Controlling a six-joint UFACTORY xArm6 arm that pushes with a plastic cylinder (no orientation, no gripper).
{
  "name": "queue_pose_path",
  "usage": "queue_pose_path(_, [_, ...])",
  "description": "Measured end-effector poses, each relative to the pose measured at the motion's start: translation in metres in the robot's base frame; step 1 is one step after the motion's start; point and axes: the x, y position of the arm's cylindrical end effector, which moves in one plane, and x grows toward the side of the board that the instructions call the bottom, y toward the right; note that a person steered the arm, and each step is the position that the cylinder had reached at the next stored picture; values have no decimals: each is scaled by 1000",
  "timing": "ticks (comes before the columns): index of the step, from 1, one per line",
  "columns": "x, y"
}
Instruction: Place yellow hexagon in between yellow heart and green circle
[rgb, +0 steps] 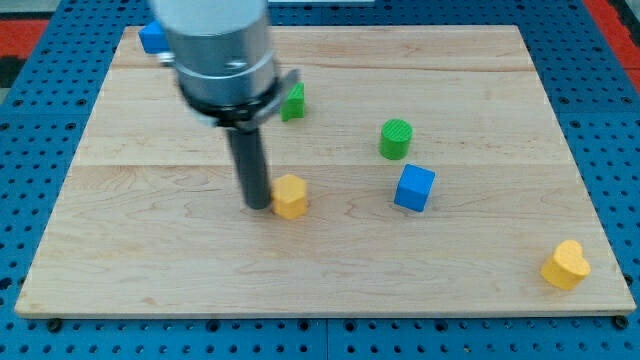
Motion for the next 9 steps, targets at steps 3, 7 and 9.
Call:
queue_pose_path(3, [-35, 73])
queue_pose_path(7, [15, 131])
queue_pose_path(9, [38, 107])
